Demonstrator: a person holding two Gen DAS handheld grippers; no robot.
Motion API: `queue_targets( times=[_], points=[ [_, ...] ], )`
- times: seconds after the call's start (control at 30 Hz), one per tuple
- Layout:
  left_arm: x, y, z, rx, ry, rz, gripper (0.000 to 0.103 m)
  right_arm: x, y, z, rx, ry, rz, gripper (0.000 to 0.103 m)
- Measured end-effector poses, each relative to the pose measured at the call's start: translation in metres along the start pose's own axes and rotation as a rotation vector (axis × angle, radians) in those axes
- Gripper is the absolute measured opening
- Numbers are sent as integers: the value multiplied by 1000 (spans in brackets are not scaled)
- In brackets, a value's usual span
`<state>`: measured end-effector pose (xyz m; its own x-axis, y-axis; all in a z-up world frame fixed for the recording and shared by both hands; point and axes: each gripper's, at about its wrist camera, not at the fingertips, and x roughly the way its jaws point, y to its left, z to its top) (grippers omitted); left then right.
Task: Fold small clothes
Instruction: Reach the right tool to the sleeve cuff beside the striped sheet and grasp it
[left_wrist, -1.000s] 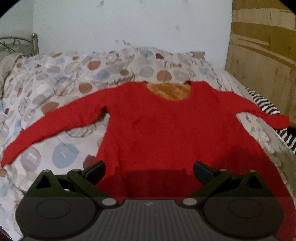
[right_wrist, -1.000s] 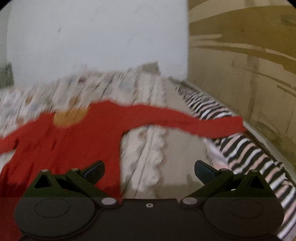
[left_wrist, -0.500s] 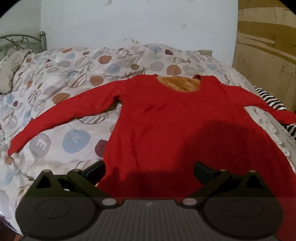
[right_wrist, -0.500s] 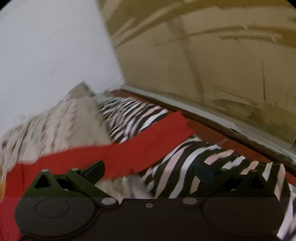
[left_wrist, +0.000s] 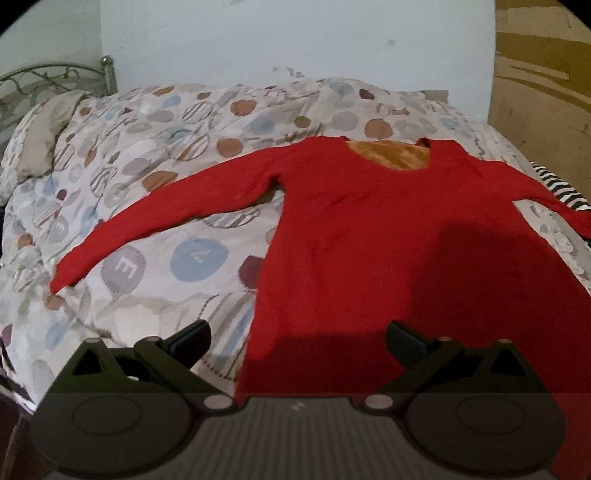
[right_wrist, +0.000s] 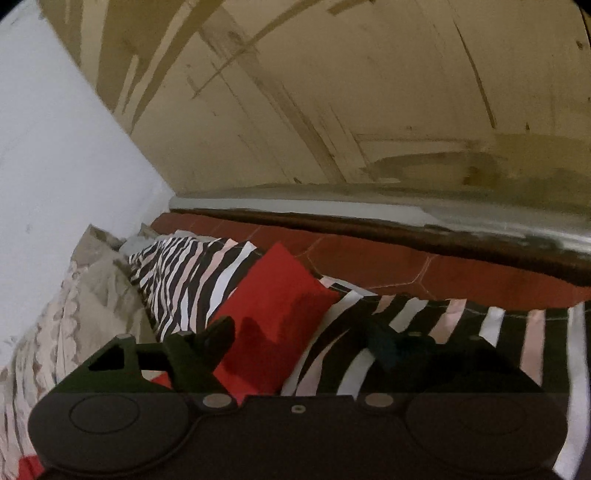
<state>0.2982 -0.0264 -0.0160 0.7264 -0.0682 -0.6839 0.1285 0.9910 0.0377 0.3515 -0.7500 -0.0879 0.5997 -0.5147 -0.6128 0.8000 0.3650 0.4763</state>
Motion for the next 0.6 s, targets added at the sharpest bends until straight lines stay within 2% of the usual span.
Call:
queue_targets(
  times=[0.03, 0.07, 0.1, 0.13, 0.2, 0.27, 0.33, 0.5, 0.6],
  points=[
    [-1, 1, -1, -3, 2, 2, 103, 3, -1, 0, 12, -4, -3, 69],
    [-1, 1, -2, -2, 3, 5, 103, 4, -2, -1, 19, -12, -2, 60],
    [-1, 2, -3, 1, 2, 8, 103, 6, -3, -1, 20, -22, 0, 47],
    [-1, 1, -4, 7, 2, 13, 103, 8, -4, -2, 22, -25, -2, 38],
    [0, 0, -5, 12, 8, 19, 103, 7, -6, -1, 43, -47, 20, 10],
    [-1, 0, -4, 7, 10, 16, 103, -2, -1, 1, 20, -88, 44, 6],
    [-2, 1, -2, 2, 2, 2, 103, -13, 12, 4, -57, -121, 73, 6],
    [-7, 0, 2, -16, -31, -30, 103, -53, 64, 14, -339, -184, 123, 5],
    [-12, -1, 4, -27, -43, -50, 103, -86, 103, 18, -463, -221, 193, 5]
  ],
)
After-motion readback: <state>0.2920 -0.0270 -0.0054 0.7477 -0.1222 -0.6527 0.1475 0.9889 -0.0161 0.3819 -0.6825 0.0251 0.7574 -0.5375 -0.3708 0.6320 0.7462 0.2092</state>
